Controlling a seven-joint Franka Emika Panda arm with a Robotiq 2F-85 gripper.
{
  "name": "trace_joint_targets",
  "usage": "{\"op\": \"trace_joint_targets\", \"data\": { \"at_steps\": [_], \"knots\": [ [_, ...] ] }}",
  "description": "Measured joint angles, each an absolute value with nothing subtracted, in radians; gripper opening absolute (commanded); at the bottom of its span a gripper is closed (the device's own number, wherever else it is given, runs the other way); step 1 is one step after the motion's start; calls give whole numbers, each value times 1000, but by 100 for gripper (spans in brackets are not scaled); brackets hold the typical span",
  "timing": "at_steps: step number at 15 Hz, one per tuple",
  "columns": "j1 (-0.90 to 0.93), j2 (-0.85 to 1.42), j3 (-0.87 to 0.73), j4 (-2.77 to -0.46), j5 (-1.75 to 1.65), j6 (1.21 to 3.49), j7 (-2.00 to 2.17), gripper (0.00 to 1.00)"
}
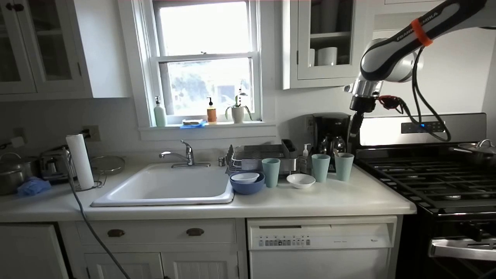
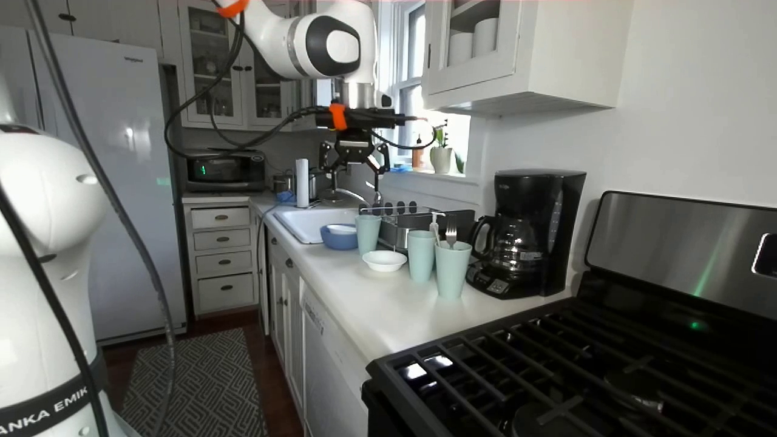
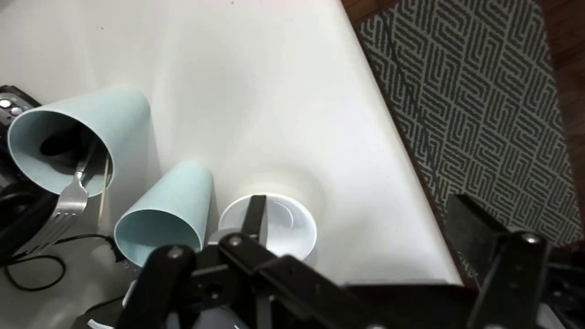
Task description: Pick up cup a light blue cup on the right and stack it into the light blue cup in the middle
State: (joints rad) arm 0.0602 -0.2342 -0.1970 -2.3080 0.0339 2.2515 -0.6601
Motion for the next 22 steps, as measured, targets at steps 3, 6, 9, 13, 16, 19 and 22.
{"op": "trace_joint_targets", "data": {
  "at_steps": [3,6,9,13,16,19,22],
  "knots": [
    [32,-156,-197,-2305,33,2337,-686,100],
    [3,-91,-196,-2298,33,2389,-696,100],
    [-45,-35,-209,-2260,34,2409,-753,100],
    [-158,52,-241,-2136,37,2401,-895,100],
    [-200,109,-237,-2055,39,2340,-950,100],
    [-206,138,-222,-2017,59,2260,-955,100],
    [-212,154,-213,-1990,126,2198,-947,100]
  ]
}}
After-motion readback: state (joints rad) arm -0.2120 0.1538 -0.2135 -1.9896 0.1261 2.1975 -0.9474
